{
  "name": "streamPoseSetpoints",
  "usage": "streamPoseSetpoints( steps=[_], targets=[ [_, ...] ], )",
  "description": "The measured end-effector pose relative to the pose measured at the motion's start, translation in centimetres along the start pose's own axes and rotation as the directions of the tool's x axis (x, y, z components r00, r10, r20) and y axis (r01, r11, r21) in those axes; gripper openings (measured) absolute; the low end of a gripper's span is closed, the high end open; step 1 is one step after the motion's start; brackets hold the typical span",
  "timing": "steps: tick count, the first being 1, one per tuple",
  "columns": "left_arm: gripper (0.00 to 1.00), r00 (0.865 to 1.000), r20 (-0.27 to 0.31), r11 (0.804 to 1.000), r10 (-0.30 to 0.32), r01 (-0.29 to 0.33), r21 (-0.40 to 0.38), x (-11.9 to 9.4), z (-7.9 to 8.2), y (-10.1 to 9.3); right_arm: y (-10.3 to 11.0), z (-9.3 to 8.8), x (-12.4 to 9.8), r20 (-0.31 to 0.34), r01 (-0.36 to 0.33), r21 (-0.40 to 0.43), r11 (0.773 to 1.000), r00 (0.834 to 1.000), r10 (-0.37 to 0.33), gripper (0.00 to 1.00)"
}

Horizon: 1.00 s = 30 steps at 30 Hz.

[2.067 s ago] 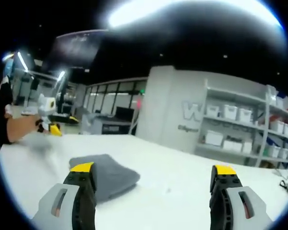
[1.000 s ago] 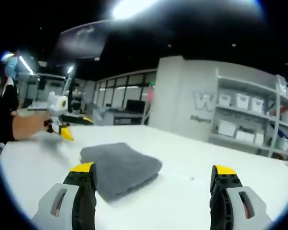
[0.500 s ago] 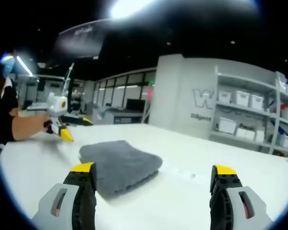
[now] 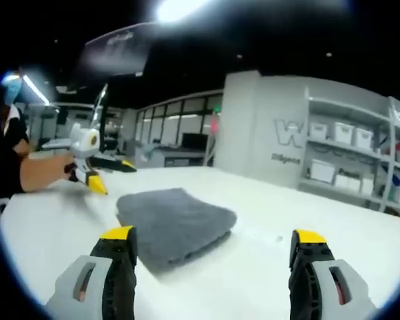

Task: Open the folded towel by lifting each exposed corner and separating the folded layers until the towel lies flat within the target outline without major curled edges

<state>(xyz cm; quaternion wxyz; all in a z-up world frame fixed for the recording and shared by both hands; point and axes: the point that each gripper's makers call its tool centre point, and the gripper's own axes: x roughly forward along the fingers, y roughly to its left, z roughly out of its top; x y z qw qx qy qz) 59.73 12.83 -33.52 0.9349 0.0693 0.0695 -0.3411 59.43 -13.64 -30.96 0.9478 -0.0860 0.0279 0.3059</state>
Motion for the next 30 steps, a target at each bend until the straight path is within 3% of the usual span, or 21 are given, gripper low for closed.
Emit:
streamPoseSetpoints(
  steps=[2,6,9,15,21,26,30],
  targets=[
    [0.94,1.0,0.003,1.0,0.004,-0.004,-0.008,-0.1,0.0,0.1,-0.3,0.0,0.0,0.007,0.003,0.0,1.0,1.0,-0.003,0.87],
    [0.85,0.999,-0.03,0.999,-0.039,0.039,-0.012,0.1,-1.2,-1.5,1.7,-1.4,1.0,-0.023,-0.063,0.021,0.998,0.998,0.063,0.89],
    [0.79,0.996,-0.035,0.991,-0.084,0.08,-0.105,0.4,-1.6,-2.4,2.4,-1.7,1.4,-0.029,-0.083,0.044,0.996,0.996,0.084,0.88],
    [0.77,0.993,-0.053,0.991,-0.103,0.098,-0.088,0.6,-2.1,-3.4,2.9,-1.9,1.6,-0.039,-0.099,0.046,0.994,0.994,0.101,0.86],
    [0.76,0.991,-0.074,0.992,-0.11,0.105,-0.065,1.1,-2.4,-2.7,3.5,-2.2,1.6,-0.046,-0.113,0.055,0.992,0.992,0.116,0.83],
    [0.64,0.988,-0.087,0.99,-0.125,0.119,-0.076,1.5,-2.8,-2.3,4.1,-2.7,1.8,-0.056,-0.133,0.061,0.989,0.989,0.136,0.79],
    [0.61,0.986,-0.092,0.987,-0.143,0.135,-0.083,1.6,-3.0,-3.0,5.2,-3.7,2.3,-0.074,-0.174,0.111,0.978,0.98,0.183,0.78]
  ],
)
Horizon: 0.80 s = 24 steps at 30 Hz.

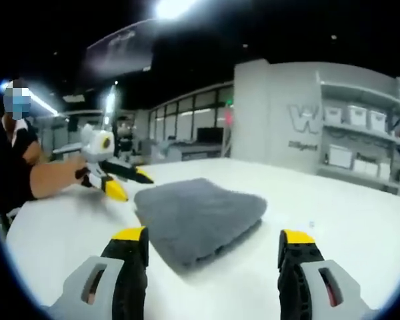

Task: Open the folded towel by lifting each exposed corner and separating the folded layers until the towel lies flat within the target outline without major curled edges

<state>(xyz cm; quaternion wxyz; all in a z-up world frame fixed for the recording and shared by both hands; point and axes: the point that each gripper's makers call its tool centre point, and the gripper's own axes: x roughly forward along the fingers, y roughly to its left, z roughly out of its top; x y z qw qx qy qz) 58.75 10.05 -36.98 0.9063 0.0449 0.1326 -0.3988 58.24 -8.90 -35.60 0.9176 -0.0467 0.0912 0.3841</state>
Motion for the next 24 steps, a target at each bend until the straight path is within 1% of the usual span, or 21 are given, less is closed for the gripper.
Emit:
streamPoseSetpoints(
  steps=[3,7,9,11,12,14,19,21,22,23,24],
  targets=[
    [0.57,1.0,0.0,1.0,-0.012,0.012,-0.01,0.1,0.0,-0.2,-0.1,-0.2,0.4,-0.012,-0.007,0.006,1.0,1.0,0.008,0.75],
    [0.56,1.0,-0.001,1.0,-0.018,0.018,-0.02,0.3,0.0,0.4,0.3,-0.5,0.6,-0.023,-0.019,0.014,1.0,1.0,0.019,0.73],
    [0.55,1.0,-0.004,0.999,-0.02,0.02,-0.03,0.4,0.0,1.0,0.4,-0.7,0.6,-0.031,-0.024,0.015,1.0,0.999,0.024,0.71],
    [0.53,1.0,-0.01,0.999,-0.02,0.019,-0.04,0.5,-0.2,0.8,0.4,-0.8,0.8,-0.034,-0.028,0.021,0.999,0.999,0.029,0.71],
    [0.52,1.0,-0.014,0.999,-0.019,0.018,-0.048,0.5,-0.4,0.4,0.5,-1.0,0.9,-0.043,-0.029,0.029,0.999,0.999,0.031,0.7],
    [0.5,1.0,-0.018,0.998,-0.022,0.021,-0.053,0.6,-0.6,0.2,0.7,-1.1,1.0,-0.048,-0.038,0.041,0.998,0.998,0.04,0.65],
    [0.45,0.999,-0.028,0.997,-0.034,0.032,-0.073,0.8,-0.8,-0.1,1.1,-1.6,1.4,-0.056,-0.052,0.098,0.994,0.997,0.058,0.59],
    [0.43,0.999,-0.033,0.996,-0.04,0.037,-0.081,0.8,-1.0,-0.7,1.3,-1.9,1.5,-0.065,-0.059,0.118,0.991,0.996,0.067,0.55],
    [0.4,0.998,-0.044,0.996,-0.04,0.036,-0.085,0.8,-1.2,-1.1,1.4,-2.1,1.6,-0.069,-0.065,0.125,0.99,0.995,0.074,0.54],
    [0.38,0.998,-0.059,0.996,-0.036,0.031,-0.089,0.7,-1.5,-1.1,1.7,-2.2,1.7,-0.072,-0.077,0.131,0.988,0.994,0.087,0.53],
    [0.35,0.998,-0.062,0.995,-0.033,0.027,-0.091,0.7,-1.6,-1.1,2.0,-2.3,1.8,-0.07,-0.087,0.133,0.987,0.993,0.097,0.52]
  ],
)
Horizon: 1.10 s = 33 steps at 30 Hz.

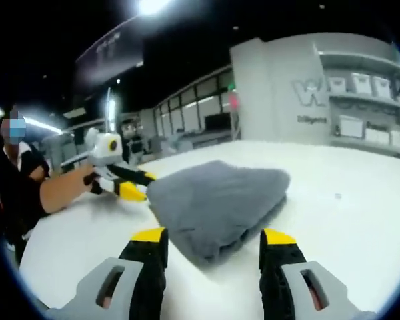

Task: Open the folded towel by lifting each exposed corner and separating the folded layers until the towel lies flat within the target outline without major curled edges

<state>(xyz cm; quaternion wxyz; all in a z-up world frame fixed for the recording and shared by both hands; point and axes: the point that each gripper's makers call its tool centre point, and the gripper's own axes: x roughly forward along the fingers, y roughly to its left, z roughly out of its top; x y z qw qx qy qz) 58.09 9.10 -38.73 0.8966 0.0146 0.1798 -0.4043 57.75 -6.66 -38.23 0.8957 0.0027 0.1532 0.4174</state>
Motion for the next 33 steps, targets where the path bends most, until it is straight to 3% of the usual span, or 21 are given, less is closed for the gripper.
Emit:
streamPoseSetpoints(
  steps=[3,7,10,15,18,21,29,33],
  targets=[
    [0.33,1.0,-0.001,1.0,0.002,-0.002,-0.027,-0.1,0.1,0.9,0.5,-0.2,0.2,-0.003,-0.011,-0.007,1.0,1.0,0.011,0.47],
    [0.3,1.0,0.011,0.998,-0.021,0.022,-0.053,-0.1,0.4,0.3,0.3,-0.3,0.2,-0.004,0.001,-0.037,0.999,1.0,-0.001,0.36],
    [0.23,1.0,-0.01,0.998,-0.02,0.02,-0.053,0.1,0.0,0.0,0.3,-0.3,0.3,0.001,0.003,-0.029,1.0,1.0,-0.003,0.29],
    [0.19,1.0,-0.01,0.998,-0.019,0.018,-0.062,0.2,-0.2,0.0,0.4,-0.6,0.4,-0.008,-0.005,-0.012,1.0,1.0,0.005,0.27],
    [0.18,1.0,-0.006,0.996,-0.017,0.017,-0.083,0.0,-0.1,0.1,0.5,-0.7,0.5,-0.013,-0.016,0.007,1.0,1.0,0.016,0.32],
    [0.18,1.0,-0.004,0.998,-0.015,0.014,-0.066,0.1,-0.3,-0.3,0.3,-1.1,0.7,-0.018,-0.001,-0.01,1.0,1.0,0.001,0.24],
    [0.14,0.999,0.009,0.998,-0.034,0.034,-0.061,0.1,-0.3,-0.2,0.2,-0.7,0.6,-0.009,-0.013,0.002,1.0,1.0,0.014,0.18],
    [0.11,0.998,0.025,0.993,-0.06,0.063,-0.1,0.1,-0.4,-0.1,-0.1,-0.6,0.7,-0.003,-0.025,0.016,1.0,1.0,0.025,0.16]
  ],
)
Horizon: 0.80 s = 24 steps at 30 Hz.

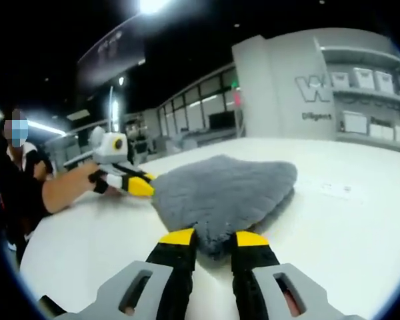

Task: Open the folded towel by lifting each exposed corner and separating the folded layers until the towel lies flat within the target outline without major curled edges

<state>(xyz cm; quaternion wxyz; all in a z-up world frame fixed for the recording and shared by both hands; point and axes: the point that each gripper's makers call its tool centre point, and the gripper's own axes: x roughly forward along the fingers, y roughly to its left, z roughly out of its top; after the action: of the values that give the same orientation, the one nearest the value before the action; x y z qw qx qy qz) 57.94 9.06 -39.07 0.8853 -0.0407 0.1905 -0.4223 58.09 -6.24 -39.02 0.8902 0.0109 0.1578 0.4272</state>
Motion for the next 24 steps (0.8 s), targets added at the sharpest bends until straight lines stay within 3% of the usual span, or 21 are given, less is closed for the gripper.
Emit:
streamPoseSetpoints(
  steps=[8,12,24],
  targets=[
    [0.08,1.0,0.023,1.0,-0.021,0.021,0.002,0.0,0.0,-0.9,0.3,0.0,-0.1,0.02,-0.016,0.001,1.0,1.0,0.016,0.14],
    [0.07,0.999,0.04,0.999,-0.028,0.029,-0.018,0.0,0.8,-0.1,0.1,0.7,-0.4,0.045,-0.03,0.029,0.999,0.999,0.028,0.08],
    [0.05,0.999,-0.013,0.998,-0.043,0.043,-0.053,-0.6,0.3,-2.0,1.3,0.5,-1.0,0.013,-0.053,0.032,0.998,0.999,0.053,0.05]
  ],
)
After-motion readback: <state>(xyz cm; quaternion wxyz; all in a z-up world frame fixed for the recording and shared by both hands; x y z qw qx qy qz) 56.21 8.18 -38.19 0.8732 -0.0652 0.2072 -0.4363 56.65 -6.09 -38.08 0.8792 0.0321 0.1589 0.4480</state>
